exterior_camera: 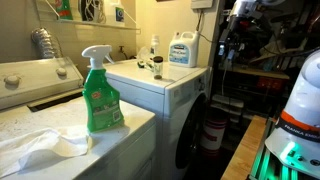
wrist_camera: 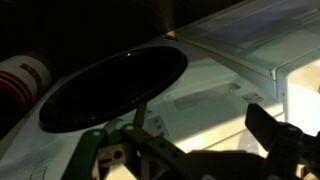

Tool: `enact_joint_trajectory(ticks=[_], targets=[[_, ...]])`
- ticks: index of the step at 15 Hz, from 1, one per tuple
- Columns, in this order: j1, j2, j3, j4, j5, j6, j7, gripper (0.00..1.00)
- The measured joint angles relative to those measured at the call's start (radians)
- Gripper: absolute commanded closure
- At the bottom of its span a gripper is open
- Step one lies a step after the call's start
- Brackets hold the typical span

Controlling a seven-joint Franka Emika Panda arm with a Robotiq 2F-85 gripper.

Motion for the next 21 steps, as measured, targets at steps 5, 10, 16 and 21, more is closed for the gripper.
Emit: enact_joint_trajectory(ticks=[5, 10, 16, 21], targets=[[0.0, 0.001, 0.0, 0.0, 0.0, 0.0, 0.0, 0.0], [-0.001, 0.001, 0.002, 0.0, 0.0, 0.0, 0.0, 0.0], [0.026, 0.002, 0.17, 0.029, -0.005, 0.003, 0.005, 0.0], [0.09, 0.044, 0.346, 0.118, -0.059, 0.04, 0.015, 0.0]])
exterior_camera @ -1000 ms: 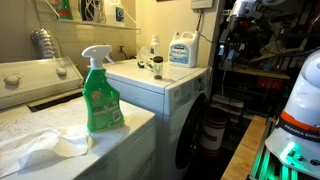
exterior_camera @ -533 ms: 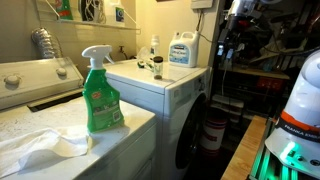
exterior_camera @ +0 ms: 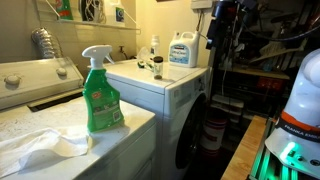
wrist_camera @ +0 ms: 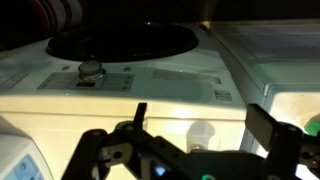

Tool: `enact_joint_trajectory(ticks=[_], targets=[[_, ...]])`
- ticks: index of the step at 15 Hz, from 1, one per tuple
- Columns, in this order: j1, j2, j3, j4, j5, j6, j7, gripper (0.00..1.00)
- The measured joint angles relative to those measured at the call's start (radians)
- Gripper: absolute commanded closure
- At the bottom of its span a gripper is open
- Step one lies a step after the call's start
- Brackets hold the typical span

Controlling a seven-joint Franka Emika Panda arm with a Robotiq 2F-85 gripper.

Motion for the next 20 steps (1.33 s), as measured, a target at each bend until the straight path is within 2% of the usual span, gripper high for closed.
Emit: enact_joint_trajectory(ticks=[4, 9, 12, 20], targets=[[0.042, 0.098, 0.089, 0.076, -0.122, 0.082, -0.004, 0.0], [0.047, 0.25, 0.156, 0.14, -0.303, 0.245, 0.006, 0.0], [0.047, 0.288, 0.159, 0.157, -0.325, 0.26, 0.01, 0.0], [0.051, 0.296, 0.156, 0.169, -0.339, 0.26, 0.025, 0.0]])
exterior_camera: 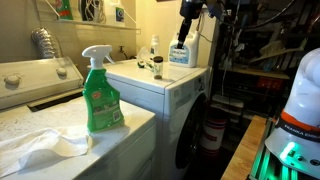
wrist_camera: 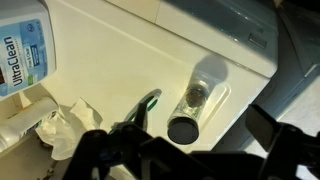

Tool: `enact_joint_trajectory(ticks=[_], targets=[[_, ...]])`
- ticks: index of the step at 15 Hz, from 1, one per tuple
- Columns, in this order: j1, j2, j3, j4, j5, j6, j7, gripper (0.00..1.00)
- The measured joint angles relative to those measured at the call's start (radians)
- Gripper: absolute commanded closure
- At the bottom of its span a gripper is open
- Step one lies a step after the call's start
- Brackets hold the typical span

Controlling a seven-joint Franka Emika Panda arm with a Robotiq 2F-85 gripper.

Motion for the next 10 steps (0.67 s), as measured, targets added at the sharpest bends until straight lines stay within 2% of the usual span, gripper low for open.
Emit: enact_joint_trajectory(ticks=[10], targets=[[0.0, 0.219, 0.028, 0.111, -0.147, -0.003, 0.116, 0.0]])
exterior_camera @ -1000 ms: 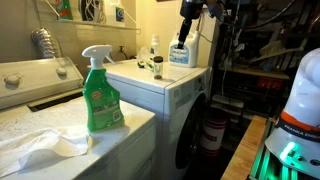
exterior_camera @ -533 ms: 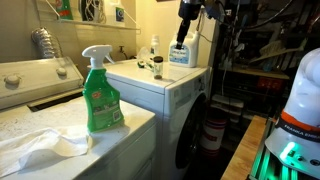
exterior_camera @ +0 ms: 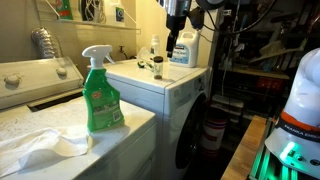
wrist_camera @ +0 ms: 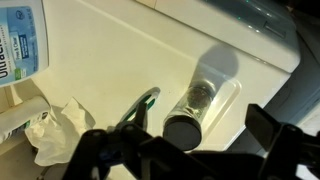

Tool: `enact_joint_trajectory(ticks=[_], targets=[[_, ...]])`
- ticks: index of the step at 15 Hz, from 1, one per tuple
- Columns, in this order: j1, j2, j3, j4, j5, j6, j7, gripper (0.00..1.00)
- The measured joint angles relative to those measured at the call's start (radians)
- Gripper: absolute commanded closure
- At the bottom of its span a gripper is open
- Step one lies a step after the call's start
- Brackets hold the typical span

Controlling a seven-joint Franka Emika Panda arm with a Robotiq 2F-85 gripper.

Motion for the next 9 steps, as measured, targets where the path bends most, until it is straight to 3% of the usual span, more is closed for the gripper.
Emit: enact_joint_trajectory(ticks=[9], targets=[[0.024, 0.203, 0.001, 0.151, -0.104, -0.068, 0.038, 0.0]])
